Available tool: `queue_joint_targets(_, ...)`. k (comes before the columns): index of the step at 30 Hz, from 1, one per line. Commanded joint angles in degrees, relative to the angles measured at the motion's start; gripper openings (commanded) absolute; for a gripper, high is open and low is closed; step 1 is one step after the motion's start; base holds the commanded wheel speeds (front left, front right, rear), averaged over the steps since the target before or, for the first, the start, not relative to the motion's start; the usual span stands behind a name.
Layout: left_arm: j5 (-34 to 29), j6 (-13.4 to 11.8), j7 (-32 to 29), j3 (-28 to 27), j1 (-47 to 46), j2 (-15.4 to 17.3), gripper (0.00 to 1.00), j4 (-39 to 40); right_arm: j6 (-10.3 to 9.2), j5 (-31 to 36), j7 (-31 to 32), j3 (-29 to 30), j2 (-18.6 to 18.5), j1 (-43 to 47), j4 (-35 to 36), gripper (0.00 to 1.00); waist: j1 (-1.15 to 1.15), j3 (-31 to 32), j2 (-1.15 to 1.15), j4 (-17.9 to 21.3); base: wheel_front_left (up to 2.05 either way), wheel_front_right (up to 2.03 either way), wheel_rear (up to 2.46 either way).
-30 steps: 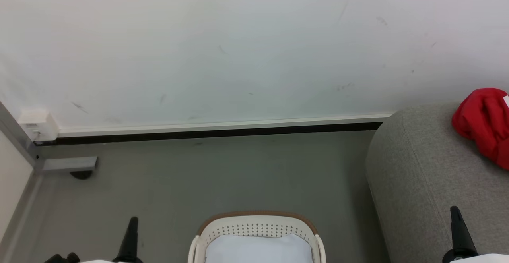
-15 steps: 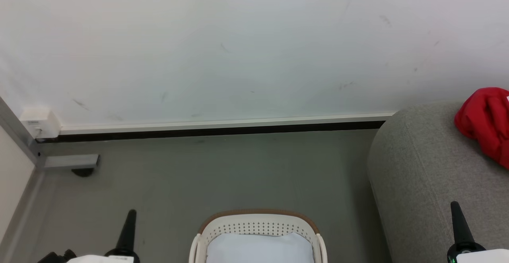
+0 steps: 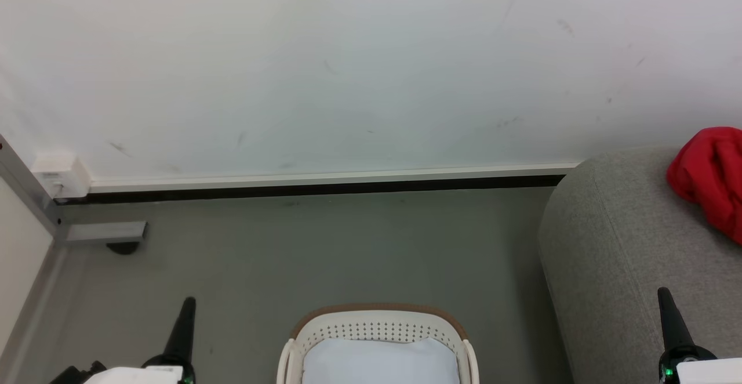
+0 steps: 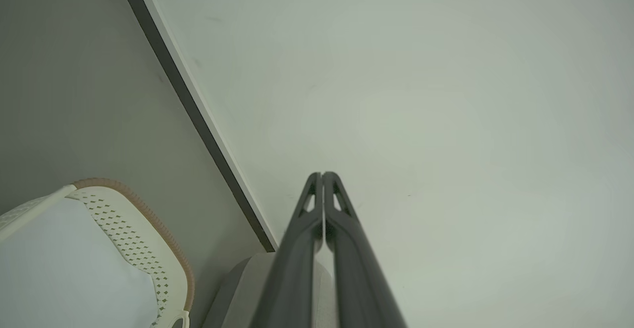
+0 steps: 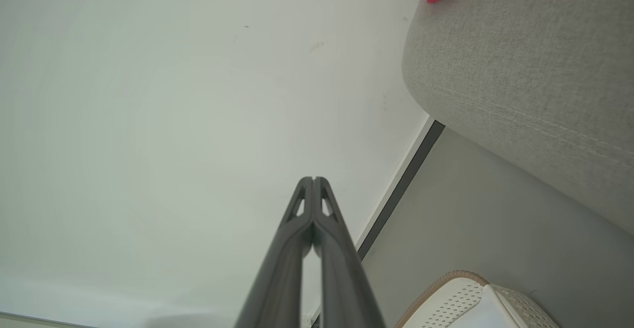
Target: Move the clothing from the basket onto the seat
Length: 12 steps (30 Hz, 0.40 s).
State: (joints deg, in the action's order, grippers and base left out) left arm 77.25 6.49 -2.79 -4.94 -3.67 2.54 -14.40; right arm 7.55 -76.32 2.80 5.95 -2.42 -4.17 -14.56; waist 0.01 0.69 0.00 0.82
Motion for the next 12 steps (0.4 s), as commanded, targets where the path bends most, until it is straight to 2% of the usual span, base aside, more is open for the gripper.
queue_joint_targets(1,2.07,0.24,-0.46,-0.33,-1.15,0.46,0.0,0.37,-0.08,-1.95,0.41,0.22,-0.57,-0.9,0.57,0.0,0.0,-0.05,0.0,-0.05,0.0,0.0,0.0)
queue_joint_targets(12,6.83,0.62,-1.81,-0.9,-1.76,0.49,0.0,0.39,-0.1,-7.33,1.75,0.4,-0.6,-1.6,0.63,0.0,0.0,-0.33,0.0,-0.31,0.0,0.0,0.0)
